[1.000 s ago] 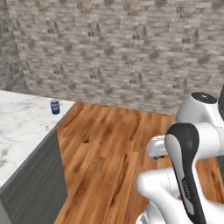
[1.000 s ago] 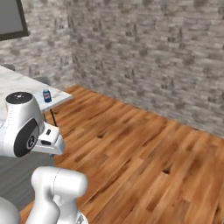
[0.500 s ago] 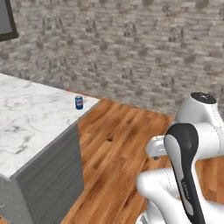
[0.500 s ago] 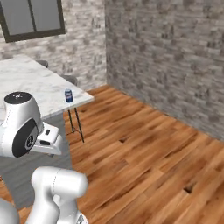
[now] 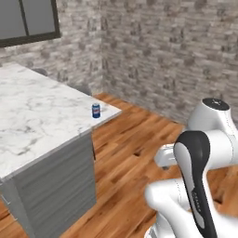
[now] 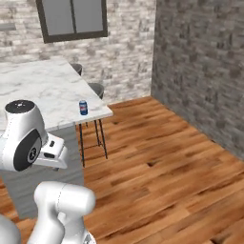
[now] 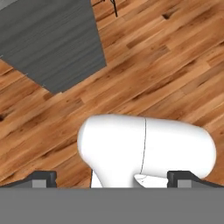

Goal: Four empty soda cans are scattered around the kitchen. Gather all the cans and cluster them next to the stove for recycling.

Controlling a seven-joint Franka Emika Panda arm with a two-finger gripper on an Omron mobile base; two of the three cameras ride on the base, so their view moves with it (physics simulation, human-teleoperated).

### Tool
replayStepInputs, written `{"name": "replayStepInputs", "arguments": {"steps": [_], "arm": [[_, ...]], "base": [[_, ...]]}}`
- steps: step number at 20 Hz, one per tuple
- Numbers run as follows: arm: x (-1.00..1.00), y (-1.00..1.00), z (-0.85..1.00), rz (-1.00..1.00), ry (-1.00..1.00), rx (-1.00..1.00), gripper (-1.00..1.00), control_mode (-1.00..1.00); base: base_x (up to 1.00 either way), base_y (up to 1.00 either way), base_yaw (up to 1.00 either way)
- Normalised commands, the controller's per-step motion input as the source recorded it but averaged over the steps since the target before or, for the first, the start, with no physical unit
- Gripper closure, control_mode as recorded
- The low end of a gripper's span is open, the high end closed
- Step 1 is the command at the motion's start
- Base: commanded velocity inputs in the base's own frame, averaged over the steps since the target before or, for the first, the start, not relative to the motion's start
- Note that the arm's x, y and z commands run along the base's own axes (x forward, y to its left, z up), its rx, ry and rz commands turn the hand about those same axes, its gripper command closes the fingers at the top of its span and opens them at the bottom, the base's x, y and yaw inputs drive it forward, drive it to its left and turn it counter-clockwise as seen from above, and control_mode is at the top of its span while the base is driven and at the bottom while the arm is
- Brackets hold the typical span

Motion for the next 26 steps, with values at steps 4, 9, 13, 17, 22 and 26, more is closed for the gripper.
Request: {"name": "replayStepInputs", "arguments": {"steps": [4,9,13,17,22,26], "arm": [[0.0,0.0,0.0,0.0,0.0,0.0,-1.0,1.0],[0.0,0.0,0.0,0.0,0.0,0.0,-1.0,1.0],[0.0,0.0,0.0,0.0,0.0,0.0,-1.0,1.0],[0.0,0.0,0.0,0.0,0.0,0.0,-1.0,1.0],[0.0,0.0,0.0,0.0,0.0,0.0,-1.0,1.0],[0.0,0.0,0.0,0.0,0.0,0.0,-1.0,1.0]], "base": [[0.01,-0.62,0.36],[0.17,-0.65,0.39],[0.33,-0.21,0.31],[0.51,0.0,0.03],[0.56,-0.04,-0.01],[0.65,-0.25,0.05]]}}
